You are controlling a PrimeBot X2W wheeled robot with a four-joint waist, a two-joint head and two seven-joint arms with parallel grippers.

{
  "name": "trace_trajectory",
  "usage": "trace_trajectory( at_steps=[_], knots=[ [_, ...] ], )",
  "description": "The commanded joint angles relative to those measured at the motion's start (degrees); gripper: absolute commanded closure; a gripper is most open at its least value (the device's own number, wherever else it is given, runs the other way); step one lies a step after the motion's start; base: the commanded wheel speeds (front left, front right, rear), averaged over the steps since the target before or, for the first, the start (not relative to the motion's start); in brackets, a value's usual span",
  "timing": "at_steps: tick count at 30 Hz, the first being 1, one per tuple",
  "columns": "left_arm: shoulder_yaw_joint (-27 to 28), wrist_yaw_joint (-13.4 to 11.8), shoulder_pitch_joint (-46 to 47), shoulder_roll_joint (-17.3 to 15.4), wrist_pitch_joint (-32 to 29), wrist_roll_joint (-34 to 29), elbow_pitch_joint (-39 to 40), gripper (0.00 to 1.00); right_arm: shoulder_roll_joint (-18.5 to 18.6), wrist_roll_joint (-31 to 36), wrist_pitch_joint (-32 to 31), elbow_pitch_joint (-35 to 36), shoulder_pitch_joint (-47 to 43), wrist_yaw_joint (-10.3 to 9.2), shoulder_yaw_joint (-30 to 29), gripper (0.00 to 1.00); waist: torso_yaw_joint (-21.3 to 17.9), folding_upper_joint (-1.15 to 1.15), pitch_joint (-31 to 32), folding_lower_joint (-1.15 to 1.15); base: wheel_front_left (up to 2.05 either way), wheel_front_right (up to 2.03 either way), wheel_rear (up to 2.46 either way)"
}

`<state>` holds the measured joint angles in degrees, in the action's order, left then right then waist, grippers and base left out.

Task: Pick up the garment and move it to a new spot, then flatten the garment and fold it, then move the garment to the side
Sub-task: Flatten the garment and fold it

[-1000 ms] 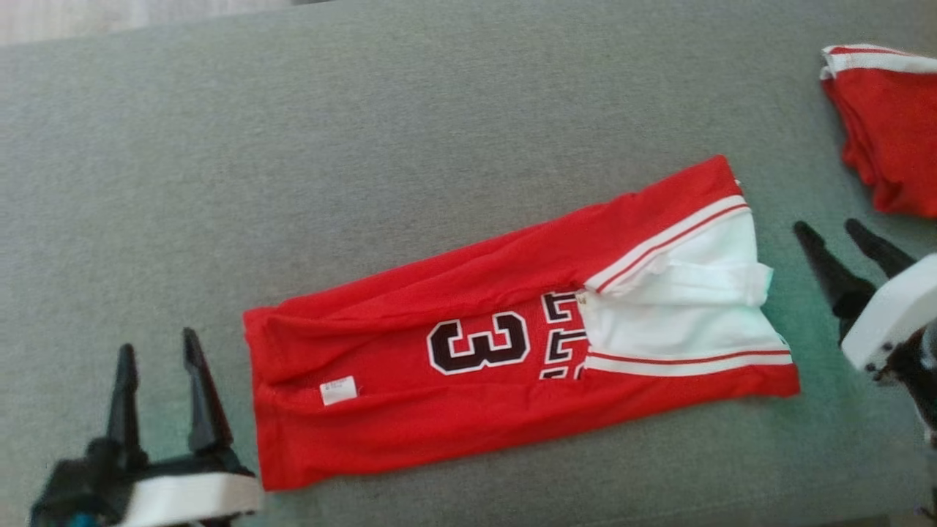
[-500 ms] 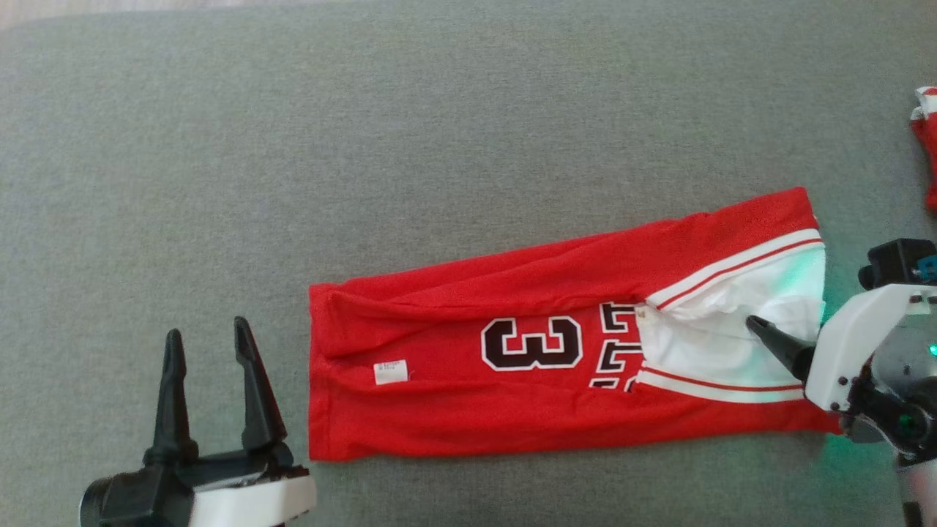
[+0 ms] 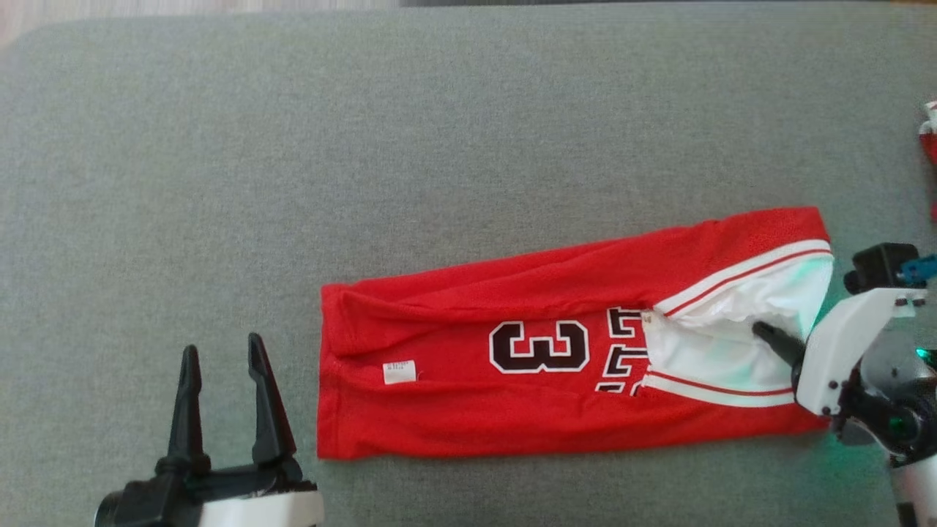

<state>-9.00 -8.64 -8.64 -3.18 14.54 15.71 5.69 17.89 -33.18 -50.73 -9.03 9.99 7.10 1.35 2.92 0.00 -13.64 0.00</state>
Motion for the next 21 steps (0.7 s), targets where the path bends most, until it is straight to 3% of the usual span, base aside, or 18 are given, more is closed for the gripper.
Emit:
trace_trajectory(
  at_steps=[1,8,14,17,21],
  knots=[
    [1.8,0.2,0.0,0.3,0.5,-0.1,1.1,0.00,1.4,-0.2,1.2,1.2,2.0,0.39,0.2,1.00,-0.5,0.00,0.9,0.00,0.00,0.00,0.00],
    [2.4,1.3,-2.4,0.3,0.5,-0.1,-1.1,0.00,8.0,1.5,5.5,-0.4,6.1,0.39,-8.6,1.00,-2.1,0.00,4.9,0.00,0.00,0.00,0.00],
    [2.1,2.3,-4.0,0.3,0.5,0.1,-3.0,0.00,11.9,2.5,4.4,2.2,8.0,0.39,-15.2,1.00,-3.5,0.00,7.2,0.00,0.00,0.00,0.00],
    [1.9,3.1,-4.2,0.3,0.5,-0.2,-3.9,0.00,11.4,2.2,3.3,5.4,8.6,0.39,-14.8,1.00,-3.9,0.00,7.3,0.00,0.00,0.00,0.00],
    [1.7,3.5,-4.0,0.3,0.5,-0.3,-4.6,0.00,9.4,0.5,1.8,11.3,8.9,0.39,-8.0,1.00,-4.0,0.00,7.1,0.00,0.00,0.00,0.00]
  ],
)
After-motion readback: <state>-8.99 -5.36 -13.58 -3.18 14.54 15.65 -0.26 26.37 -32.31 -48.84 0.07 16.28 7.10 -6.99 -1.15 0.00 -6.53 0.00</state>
